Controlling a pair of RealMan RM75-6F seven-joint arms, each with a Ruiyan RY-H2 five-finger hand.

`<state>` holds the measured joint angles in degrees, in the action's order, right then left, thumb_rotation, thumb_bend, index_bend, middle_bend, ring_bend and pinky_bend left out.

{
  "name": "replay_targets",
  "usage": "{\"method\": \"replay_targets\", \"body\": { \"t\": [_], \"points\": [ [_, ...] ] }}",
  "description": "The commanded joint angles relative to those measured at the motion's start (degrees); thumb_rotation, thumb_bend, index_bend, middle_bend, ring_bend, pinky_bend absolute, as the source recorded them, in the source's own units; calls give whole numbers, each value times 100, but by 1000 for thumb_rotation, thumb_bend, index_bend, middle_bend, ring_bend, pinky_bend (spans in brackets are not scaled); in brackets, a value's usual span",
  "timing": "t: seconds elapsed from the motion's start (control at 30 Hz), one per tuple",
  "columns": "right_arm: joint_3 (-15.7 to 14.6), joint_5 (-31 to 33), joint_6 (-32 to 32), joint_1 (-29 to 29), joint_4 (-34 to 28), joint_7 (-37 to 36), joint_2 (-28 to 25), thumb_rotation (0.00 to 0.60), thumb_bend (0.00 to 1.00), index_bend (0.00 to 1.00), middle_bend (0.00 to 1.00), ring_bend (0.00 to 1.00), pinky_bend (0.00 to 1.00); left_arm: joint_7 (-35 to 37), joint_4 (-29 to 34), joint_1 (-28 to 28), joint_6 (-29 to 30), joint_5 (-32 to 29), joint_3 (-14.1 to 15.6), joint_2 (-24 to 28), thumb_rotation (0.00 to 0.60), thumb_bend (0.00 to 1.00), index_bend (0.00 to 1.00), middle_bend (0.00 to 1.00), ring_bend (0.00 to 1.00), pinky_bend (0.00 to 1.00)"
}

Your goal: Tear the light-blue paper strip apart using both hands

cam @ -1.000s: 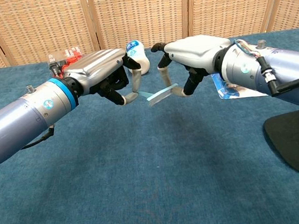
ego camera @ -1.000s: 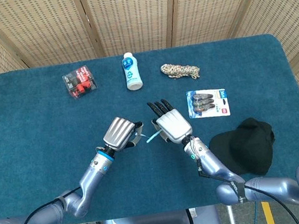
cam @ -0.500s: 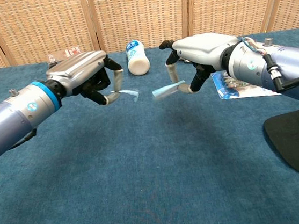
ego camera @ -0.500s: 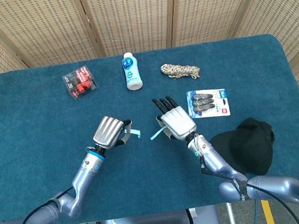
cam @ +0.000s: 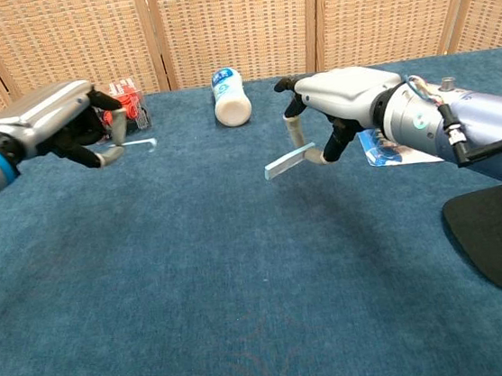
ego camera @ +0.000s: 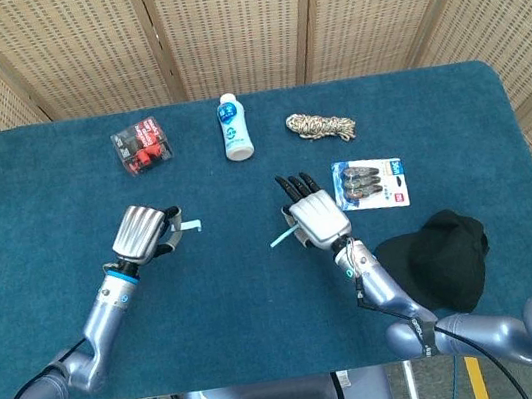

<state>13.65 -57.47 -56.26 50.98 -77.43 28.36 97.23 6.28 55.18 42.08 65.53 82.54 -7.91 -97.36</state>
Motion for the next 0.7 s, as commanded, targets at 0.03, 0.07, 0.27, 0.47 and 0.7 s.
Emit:
{"method": "replay_targets", "body": {
  "t": [0.03,0.07,0.27,0.47,0.7],
  "points": [
    [-24,-19,-16,-26,4,-31,27,600,245,404,5,0,0,11,303,-184,-58,-113,35,355,600,145,668,775,810,889],
    [-32,15,10,-38,-38,-24,9,600,147,304,3,0,0,-37,417,-224,-98,-152,48,465,600,78,596,675,715,838],
    [11,5,-120,-158,-423,-80,-246,600,0,0,0,0,0,-557,1286,-453,-286,-523,28,1177,600,0,79,1,40,284],
    [21,-373,-475,-438,-712,-443,-706,600,0,0,0,0,0,-589,2223,-783,-177,-933,-127,1900,600,0,0,0,0,84],
    [-660,-2328,-1822,-1330,58,-1795,-1608,600,0,0,0,0,0,-539,3694,-1643,469,-1104,61,3149,600,0,0,0,0,0]
  ]
}}
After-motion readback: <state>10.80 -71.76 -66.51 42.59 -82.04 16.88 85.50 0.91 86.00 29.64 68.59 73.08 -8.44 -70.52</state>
